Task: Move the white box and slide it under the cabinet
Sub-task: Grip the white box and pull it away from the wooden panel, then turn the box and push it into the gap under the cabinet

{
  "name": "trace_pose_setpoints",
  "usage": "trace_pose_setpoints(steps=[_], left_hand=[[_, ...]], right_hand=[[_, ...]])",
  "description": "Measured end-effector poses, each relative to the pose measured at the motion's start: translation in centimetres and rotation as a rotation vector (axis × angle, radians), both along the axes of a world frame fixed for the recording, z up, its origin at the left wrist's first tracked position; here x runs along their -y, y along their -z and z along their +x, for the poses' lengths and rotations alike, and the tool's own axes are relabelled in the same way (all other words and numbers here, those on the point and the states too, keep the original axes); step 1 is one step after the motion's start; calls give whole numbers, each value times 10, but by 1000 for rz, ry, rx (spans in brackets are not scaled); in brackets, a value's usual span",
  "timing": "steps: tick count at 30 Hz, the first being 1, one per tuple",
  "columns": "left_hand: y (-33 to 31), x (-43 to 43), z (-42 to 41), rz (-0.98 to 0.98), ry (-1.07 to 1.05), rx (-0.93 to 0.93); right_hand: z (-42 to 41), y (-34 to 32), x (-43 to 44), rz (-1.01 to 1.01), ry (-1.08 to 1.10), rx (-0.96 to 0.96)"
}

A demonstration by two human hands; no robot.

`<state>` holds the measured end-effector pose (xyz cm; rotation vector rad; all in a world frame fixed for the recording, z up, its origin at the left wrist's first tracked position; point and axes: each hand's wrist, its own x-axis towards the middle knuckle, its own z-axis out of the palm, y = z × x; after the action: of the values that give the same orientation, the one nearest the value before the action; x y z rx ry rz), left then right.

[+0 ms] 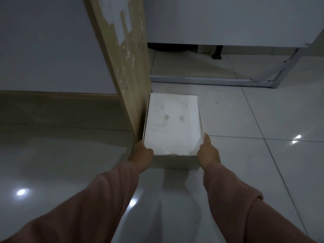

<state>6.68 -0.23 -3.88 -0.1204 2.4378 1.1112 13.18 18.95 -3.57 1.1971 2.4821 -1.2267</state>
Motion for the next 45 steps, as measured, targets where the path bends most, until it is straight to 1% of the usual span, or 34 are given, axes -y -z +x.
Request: trace_pose_setpoints(steps=[8, 12, 15, 18, 22, 24, 28, 31, 35, 38, 40, 43, 45], left_hand=[[-8, 47, 37, -17, 149, 80], [-16, 75, 42, -5, 162, 249], [-19, 94, 42, -5, 199, 340], [-15, 105, 42, 136, 120, 419], [3, 113, 45, 470, -101, 514], [17, 112, 48, 515, -163, 528], [24, 93, 55, 611, -204, 600], [21, 76, 52, 683, -183, 612], [11, 68, 43, 629, -148, 628], [10, 77, 27, 562, -101, 631], [17, 87, 14, 574, -53, 621], [-5, 90, 11, 535, -13, 635], [-17, 100, 8, 551, 30, 654]], right_hand=[[59, -5, 34, 3, -81, 74], [83, -3, 49, -14, -140, 118], [95, -1, 57, -49, -159, 128], [94, -1, 59, -145, -108, 134], [82, -2, 45, -457, 17, 129], [79, 2, 35, -567, 30, 141], [85, 5, 15, -664, 8, 157], [89, 5, -3, -732, -45, 162], [89, 8, -9, -799, -55, 168], [87, 9, -6, -726, -69, 176], [88, 10, -4, -702, -98, 167], [89, 0, 5, -705, -126, 138], [92, -12, 13, -671, -146, 134]])
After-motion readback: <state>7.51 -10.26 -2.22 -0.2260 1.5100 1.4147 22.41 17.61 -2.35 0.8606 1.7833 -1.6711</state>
